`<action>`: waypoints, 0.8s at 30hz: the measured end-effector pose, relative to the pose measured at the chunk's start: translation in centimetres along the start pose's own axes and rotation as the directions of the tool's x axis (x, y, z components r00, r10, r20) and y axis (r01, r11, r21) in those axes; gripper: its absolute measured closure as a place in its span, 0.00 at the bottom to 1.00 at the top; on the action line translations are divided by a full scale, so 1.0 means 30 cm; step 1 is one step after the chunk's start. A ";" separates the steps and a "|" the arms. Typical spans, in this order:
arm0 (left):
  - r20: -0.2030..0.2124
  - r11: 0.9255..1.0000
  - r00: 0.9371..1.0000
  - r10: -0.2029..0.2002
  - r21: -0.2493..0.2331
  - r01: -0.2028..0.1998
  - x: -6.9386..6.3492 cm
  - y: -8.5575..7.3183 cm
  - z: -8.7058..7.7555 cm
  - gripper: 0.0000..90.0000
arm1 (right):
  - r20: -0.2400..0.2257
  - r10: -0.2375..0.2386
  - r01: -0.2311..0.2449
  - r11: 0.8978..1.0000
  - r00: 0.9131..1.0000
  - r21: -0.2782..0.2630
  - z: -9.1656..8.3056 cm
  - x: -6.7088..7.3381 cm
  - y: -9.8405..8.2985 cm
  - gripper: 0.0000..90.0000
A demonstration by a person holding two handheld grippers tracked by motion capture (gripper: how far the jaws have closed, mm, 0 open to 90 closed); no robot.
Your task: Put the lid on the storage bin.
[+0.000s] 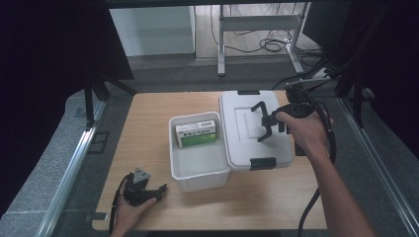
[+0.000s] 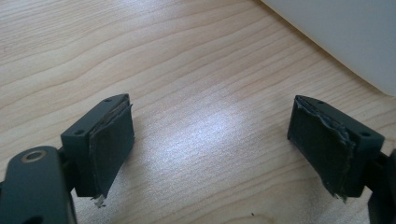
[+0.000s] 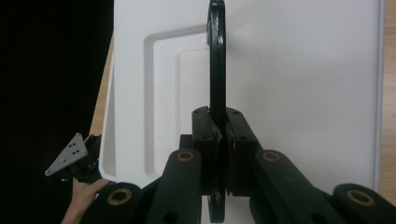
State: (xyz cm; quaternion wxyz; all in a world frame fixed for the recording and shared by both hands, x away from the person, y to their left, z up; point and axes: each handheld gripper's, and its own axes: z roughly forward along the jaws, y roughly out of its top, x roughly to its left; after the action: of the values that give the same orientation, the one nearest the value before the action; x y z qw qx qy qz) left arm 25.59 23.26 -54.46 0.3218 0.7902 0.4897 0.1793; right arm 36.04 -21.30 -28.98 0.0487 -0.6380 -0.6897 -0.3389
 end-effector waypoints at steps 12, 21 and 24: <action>0.000 1.000 1.000 0.000 0.000 0.000 0.000 0.000 0.000 0.16 | -0.037 -0.044 0.045 0.999 0.998 0.029 0.059 0.113 0.001 0.94; 0.000 1.000 1.000 0.000 -0.002 0.000 0.000 0.000 0.000 0.16 | -0.054 -0.053 0.055 0.997 0.997 0.055 0.120 0.170 0.001 0.94; 0.000 1.000 1.000 0.001 -0.002 -0.001 0.000 0.000 0.000 0.16 | -0.063 -0.052 0.056 0.997 0.997 0.061 0.138 0.183 0.003 0.94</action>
State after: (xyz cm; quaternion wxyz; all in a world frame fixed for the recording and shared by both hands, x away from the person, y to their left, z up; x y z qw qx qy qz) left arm 25.59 23.26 -54.48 0.3227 0.7900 0.4893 0.1798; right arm 36.65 -14.46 -29.39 0.0806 -0.6068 -0.7150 -0.3378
